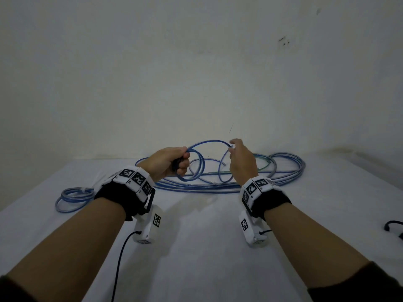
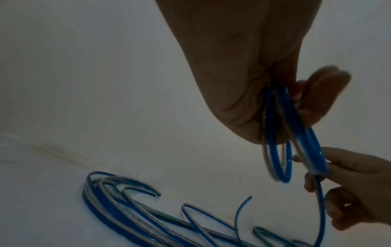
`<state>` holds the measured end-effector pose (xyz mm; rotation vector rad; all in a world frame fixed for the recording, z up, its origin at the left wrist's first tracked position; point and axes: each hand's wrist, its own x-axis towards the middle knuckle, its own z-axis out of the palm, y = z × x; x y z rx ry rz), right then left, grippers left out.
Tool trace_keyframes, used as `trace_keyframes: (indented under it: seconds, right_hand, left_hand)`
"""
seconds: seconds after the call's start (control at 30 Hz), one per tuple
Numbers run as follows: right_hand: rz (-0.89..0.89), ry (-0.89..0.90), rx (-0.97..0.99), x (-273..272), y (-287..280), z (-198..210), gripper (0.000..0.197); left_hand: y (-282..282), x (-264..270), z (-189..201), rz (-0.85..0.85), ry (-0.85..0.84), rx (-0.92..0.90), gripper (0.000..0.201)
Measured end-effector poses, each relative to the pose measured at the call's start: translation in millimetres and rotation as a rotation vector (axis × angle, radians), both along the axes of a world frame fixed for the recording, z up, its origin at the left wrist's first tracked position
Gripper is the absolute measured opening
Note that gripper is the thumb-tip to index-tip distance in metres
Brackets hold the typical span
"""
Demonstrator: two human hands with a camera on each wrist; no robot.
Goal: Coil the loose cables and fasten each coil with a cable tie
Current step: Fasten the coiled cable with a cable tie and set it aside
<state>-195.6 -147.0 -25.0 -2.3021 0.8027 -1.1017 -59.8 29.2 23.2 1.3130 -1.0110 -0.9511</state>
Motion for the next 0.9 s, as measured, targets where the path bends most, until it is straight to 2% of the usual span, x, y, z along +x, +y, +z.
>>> trace_keyframes:
  seconds: [0.07,0.13,0.27,0.4,0.53,0.73,0.9]
  right_hand:
    - [-0.065,-0.011,0.035,3,-1,0,0.022]
    - [-0.106,0.041,-0.019,4,-1,-2,0.012]
    - [-0.151,0.016,-0.088,5,-2,-5,0.019]
    - [-0.149,-0.108,-0.031,8,-6,-5,0.018]
    - [-0.143,-0.152,-0.131,11,-4,-4,0.019]
    - [0.030,-0.062,-0.125,22,-2,-4,0.023]
    - [0.225,0.102,-0.107,27,7,2,0.025]
  left_hand:
    - [0,0,4,0.007,0.060,-0.061,0.033]
    - [0,1,6,0.042,0.072,-0.108,0.033]
    - [-1,1,6,0.094,0.073,-0.166,0.034]
    - [0,2,9,0.140,0.133,-0.211,0.035]
    - [2,5,11,0.127,0.180,-0.247,0.035]
    - [1,5,16,0.079,0.274,-0.322,0.031]
    - [-6,2,16,0.157,0.216,-0.432,0.032]
